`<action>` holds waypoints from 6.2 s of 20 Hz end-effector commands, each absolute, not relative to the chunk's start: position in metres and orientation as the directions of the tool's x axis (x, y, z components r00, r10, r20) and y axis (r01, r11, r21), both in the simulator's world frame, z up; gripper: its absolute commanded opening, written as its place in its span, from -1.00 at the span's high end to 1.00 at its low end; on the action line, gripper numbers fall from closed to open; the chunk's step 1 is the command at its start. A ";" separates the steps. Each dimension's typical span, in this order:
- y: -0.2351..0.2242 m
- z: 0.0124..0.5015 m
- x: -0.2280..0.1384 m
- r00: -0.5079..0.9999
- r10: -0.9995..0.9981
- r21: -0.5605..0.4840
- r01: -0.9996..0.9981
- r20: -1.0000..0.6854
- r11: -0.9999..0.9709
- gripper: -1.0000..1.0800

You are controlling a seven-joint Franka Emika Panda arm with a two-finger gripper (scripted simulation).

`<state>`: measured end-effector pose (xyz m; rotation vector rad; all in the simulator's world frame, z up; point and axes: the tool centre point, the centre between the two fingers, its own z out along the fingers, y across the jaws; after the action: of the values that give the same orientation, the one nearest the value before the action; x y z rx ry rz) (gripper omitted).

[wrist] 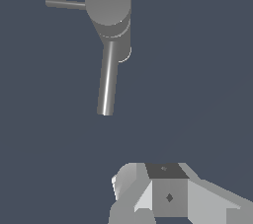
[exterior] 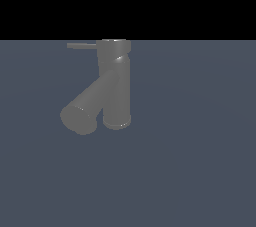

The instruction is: Turn on the faucet by rotating a designated handle.

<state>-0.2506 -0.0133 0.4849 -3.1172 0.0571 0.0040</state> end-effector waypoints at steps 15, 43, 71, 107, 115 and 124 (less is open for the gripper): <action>-0.019 0.492 -0.251 0.996 -0.084 -0.002 -0.084 0.008 -0.996 1.00; 0.013 0.463 -0.149 0.873 -0.483 -0.091 -0.488 -0.068 -0.868 1.00; 0.083 0.370 -0.019 0.381 -0.916 -0.007 -0.924 -0.127 -0.383 1.00; 0.155 0.269 0.057 -0.138 -0.990 0.000 -0.990 0.000 0.138 1.00; 0.157 0.269 0.039 -0.137 -0.991 0.000 -0.991 0.000 0.137 1.00; 0.159 0.269 0.015 -0.137 -0.991 0.000 -0.991 0.000 0.137 1.00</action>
<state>0.0231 0.1597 0.2691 -2.0582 2.3624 -0.0045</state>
